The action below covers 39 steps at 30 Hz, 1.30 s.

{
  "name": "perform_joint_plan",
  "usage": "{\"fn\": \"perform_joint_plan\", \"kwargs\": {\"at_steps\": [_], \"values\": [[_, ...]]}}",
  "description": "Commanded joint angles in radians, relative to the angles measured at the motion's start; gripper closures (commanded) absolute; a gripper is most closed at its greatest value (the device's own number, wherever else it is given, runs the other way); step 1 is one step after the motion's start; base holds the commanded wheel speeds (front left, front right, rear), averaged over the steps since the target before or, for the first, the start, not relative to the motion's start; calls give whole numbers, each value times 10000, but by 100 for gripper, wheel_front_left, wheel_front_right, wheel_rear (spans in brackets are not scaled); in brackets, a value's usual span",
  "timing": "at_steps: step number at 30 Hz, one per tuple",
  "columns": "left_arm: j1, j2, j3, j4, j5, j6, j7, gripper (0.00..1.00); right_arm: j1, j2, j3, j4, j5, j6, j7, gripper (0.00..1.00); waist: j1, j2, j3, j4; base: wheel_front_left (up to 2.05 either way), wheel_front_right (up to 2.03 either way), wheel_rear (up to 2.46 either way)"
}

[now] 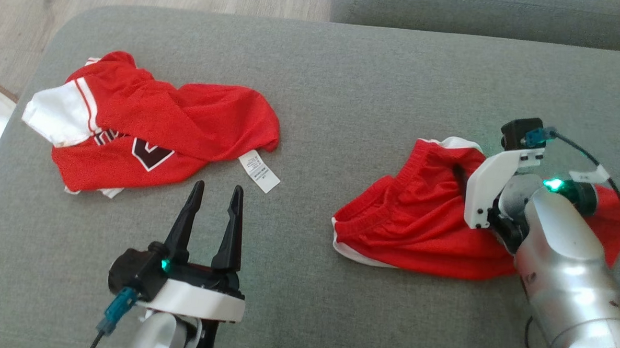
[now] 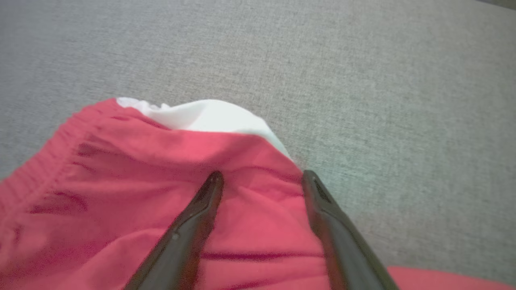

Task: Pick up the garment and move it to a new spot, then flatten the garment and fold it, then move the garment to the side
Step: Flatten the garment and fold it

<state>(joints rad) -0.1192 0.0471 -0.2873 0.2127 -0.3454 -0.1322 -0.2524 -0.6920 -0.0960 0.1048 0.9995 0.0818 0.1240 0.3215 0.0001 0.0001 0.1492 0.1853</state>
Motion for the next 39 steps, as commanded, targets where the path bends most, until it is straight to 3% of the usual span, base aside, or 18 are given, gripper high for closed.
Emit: {"fn": "perform_joint_plan", "kwargs": {"at_steps": [1, 3, 4, 5, 6, 15, 20, 29, 30, 31, 39], "values": [[-433, 31, 275, -332, -109, 16, -93, 0, -463, 12, 147, -53, -97, 67, 87, 0, -1, -1, 77, 76, 0, 0, 0], [-439, 31, 263, -333, -114, 16, -93, 0, -619, -11, 196, 275, -149, 67, 153, 0, -1, -1, 115, 115, 0, 0, 0], [-443, 31, 265, -333, -115, 16, -93, 0, -698, -13, 202, 406, -156, 67, 149, 24, -1, -1, 135, 123, 0, 0, 0], [-449, 31, 269, -338, -116, 16, -93, 0, -785, -10, 199, 506, -148, 67, 103, 84, -1, -1, 157, 127, 0, 0, 0], [-457, 31, 274, -339, -118, 16, -93, 0, -867, -1, 194, 576, -131, 67, 8, 100, -1, -1, 173, 125, 0, 0, 0], [-495, 31, 289, -323, -107, 16, -93, 0, -1695, -131, 317, 511, -675, 67, -2070, 100, -1, -1, 169, -8, 0, 0, 0], [-561, 31, 216, -363, -151, 15, -93, 0, -2430, -475, 653, 421, -1836, 67, -3250, 100, -1, -1, 282, 70, 0, 0, 0], [-703, 31, 221, -356, -230, 15, -93, 0, -3284, -809, 272, 441, -3803, 67, -4194, 100, -1, -1, 501, 436, 0, 0, 0], [-713, 31, 221, -353, -239, 15, -93, 0, -3329, -753, 144, 484, -3943, 67, -4238, 90, -1, -1, 511, 464, 0, 0, 0], [-720, 31, 230, -351, -253, 15, -93, 0, -3349, -652, 48, 604, -4010, 67, -4258, 0, -1, -1, 515, 490, 0, 0, 0], [-668, 31, 457, -396, -319, 16, -93, 0, -3581, -286, -597, 1153, -3716, 67, -4871, 0, -1, -1, 429, 343, 0, 0, 0]]}}
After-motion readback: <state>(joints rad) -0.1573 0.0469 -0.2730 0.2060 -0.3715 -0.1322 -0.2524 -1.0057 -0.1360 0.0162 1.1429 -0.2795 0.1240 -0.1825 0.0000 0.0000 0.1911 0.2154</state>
